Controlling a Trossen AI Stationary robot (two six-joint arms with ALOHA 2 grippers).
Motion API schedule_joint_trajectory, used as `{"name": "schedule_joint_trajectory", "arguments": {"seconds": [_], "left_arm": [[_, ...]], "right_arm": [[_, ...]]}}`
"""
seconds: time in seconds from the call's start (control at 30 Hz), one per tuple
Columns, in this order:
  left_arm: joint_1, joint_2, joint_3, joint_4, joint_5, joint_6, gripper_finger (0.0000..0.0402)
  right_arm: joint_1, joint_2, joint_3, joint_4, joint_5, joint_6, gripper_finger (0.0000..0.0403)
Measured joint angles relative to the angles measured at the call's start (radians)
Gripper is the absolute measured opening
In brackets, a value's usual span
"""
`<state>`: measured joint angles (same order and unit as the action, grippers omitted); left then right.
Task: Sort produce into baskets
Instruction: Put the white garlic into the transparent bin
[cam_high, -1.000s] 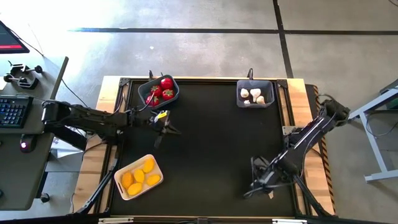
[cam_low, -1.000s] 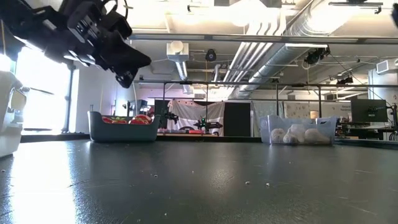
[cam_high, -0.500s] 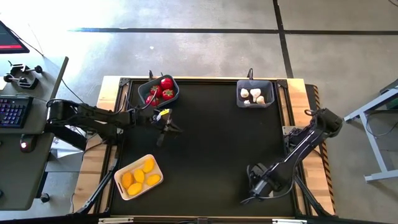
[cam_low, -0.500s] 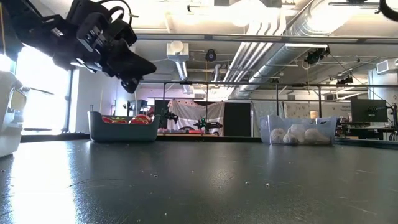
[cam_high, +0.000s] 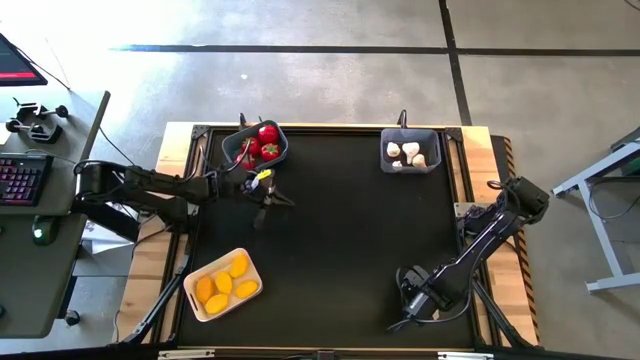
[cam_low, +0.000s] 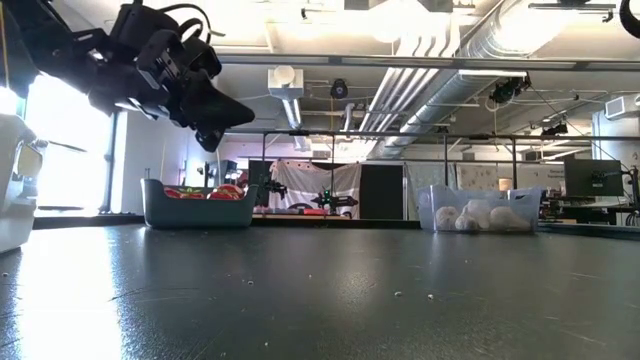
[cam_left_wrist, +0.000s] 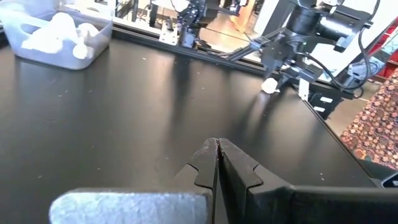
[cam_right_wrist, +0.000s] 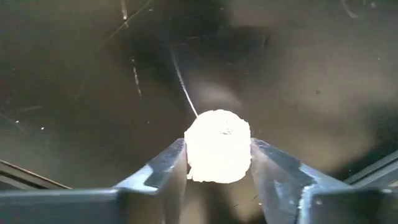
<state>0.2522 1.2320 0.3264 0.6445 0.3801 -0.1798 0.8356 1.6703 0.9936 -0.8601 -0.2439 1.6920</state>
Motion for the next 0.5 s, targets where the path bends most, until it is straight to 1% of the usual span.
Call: {"name": "schedule_joint_trajectory", "arguments": {"seconds": [0.17,0.27,0.4,0.5], "left_arm": [[0.031,0.0,0.0,0.002,-0.001,0.001,0.0],[0.053,-0.004,0.0,0.005,-0.001,0.001,0.0],[0.079,-0.033,0.0,0.006,-0.001,0.004,0.0],[0.096,-0.068,0.0,0.006,-0.001,0.021,0.0]], "right_arm": [[0.005,0.0,0.0,0.003,0.002,-0.015,0.0105],[0.005,0.0,0.0,0.007,0.007,-0.033,0.0079],[0.0,-0.013,0.023,-0.006,0.027,-0.063,0.0068],[-0.028,-0.04,0.045,-0.031,0.095,-0.094,0.0067]]}}
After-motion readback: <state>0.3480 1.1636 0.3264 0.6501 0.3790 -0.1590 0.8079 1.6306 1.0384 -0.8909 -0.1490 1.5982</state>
